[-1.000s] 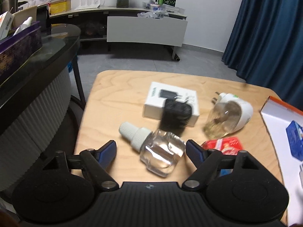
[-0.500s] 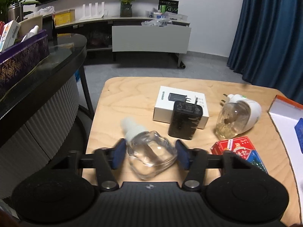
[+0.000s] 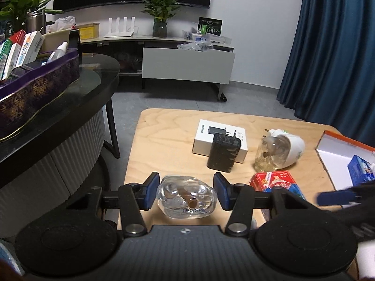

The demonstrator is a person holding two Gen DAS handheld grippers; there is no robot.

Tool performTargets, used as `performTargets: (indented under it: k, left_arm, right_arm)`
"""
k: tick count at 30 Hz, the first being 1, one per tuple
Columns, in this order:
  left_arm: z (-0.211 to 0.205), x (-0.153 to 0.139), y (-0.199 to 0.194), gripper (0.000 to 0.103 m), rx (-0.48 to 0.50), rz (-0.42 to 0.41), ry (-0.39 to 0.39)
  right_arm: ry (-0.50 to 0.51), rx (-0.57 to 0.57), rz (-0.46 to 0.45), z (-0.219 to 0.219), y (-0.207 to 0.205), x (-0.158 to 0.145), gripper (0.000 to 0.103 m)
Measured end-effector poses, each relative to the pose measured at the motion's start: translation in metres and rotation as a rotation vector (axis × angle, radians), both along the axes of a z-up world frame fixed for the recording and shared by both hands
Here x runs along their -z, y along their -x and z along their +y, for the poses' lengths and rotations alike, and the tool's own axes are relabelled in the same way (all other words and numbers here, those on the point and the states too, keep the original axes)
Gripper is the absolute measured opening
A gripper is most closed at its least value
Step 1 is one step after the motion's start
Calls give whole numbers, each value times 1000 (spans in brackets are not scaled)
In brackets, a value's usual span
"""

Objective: Organize rigid objects
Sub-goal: 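Grasp the glass refill bottle with the left gripper while the right grasps the red tiger card box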

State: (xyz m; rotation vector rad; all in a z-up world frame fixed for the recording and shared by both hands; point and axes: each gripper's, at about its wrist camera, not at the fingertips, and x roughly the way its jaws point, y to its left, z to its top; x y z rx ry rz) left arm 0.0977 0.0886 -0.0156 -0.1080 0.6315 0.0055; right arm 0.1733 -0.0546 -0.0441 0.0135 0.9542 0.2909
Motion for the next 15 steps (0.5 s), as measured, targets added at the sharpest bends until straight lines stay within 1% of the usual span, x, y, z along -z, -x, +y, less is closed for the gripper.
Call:
performTargets:
  k: [2,3,4,5,6,10,12,14,15]
  left_arm:
    - [-1,-1,5,51,-1,-9,4]
    - [-2,-2,6,51,0,-11,8]
    - [-2,-2,7,51,-1,-13,15]
    - [-3,-4,8,51,0,-16,21]
    - [-5,-4,8,51,2,-21,22]
    - [-9,-11,15,51,10,-40,31]
    - [-13,-15,19,50,21,-53,32]
    - [-17,-19,23,44,30,-62,35]
    - [-19,-21,26,14,34,-65,36]
  right_arm:
    - [22,8,21,8,-10,8,87]
    - [50,14,11,13,-12,11,88]
    - [82,14,-6,17,-12,12,84]
    - [94,1,-22,21,-12,12,74]
    - [112,0,-34,23,-11,11,72]
    - [102,-4,-47,14,1,8,71]
    - [97,3,-63,6,9,1,71]
    - [86,14,-90,-5,19,-9,71]
    - [82,23,-105,-11,23,-15,71]
